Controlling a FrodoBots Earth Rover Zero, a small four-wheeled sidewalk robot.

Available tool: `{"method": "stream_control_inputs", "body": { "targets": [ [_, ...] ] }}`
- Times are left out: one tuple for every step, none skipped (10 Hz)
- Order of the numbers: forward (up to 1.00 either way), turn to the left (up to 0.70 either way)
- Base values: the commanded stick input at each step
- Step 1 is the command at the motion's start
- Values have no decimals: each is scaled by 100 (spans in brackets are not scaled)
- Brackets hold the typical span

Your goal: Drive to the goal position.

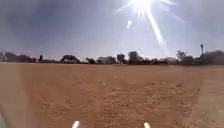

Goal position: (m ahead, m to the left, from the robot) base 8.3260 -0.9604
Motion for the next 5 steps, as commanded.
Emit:
{"method": "stream_control_inputs", "body": {
  "targets": [
    [100, 0],
    [100, 0],
    [100, 0],
    [100, 0],
    [100, 0]
  ]
}}
